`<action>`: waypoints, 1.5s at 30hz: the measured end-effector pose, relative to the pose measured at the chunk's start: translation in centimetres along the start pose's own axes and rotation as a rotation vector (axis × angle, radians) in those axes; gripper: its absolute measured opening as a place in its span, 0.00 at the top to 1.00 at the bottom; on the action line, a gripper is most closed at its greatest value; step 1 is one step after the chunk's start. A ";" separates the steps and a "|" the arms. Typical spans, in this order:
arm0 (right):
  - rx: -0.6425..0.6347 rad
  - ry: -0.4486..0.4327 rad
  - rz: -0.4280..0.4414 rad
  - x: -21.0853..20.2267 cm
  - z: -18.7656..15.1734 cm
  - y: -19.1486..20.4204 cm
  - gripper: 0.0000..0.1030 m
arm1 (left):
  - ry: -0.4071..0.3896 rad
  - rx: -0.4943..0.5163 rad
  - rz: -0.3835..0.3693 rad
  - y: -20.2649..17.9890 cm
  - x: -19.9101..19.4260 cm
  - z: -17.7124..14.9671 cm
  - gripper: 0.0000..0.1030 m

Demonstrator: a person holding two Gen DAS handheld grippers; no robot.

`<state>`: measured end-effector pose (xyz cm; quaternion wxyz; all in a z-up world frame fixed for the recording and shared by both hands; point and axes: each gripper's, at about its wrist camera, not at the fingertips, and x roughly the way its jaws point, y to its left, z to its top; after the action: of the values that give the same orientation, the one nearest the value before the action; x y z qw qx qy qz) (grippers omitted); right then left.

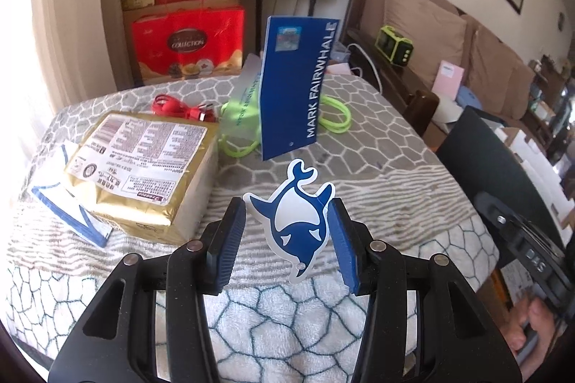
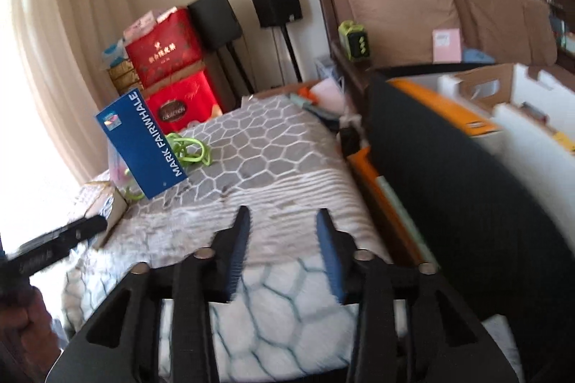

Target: Organize objects

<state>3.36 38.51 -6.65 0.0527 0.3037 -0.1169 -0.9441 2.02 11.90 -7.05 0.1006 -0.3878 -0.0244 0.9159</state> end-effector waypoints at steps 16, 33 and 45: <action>-0.342 0.214 -0.299 0.3 -15.0 -4.3 0.88 | -0.013 0.084 -0.189 -2.5 3.9 3.0 0.57; -0.777 0.380 -0.487 16.2 -22.4 -3.0 0.66 | -0.014 0.072 -0.205 -1.8 4.6 3.4 0.57; -0.835 0.351 -0.591 18.2 -24.1 -3.5 0.78 | -0.008 0.060 -0.201 -2.7 4.6 3.1 0.57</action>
<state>2.63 34.23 -36.76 -0.0800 0.4299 0.3693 -0.8200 -2.87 15.62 -7.77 0.2034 -0.3768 -0.0364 0.9030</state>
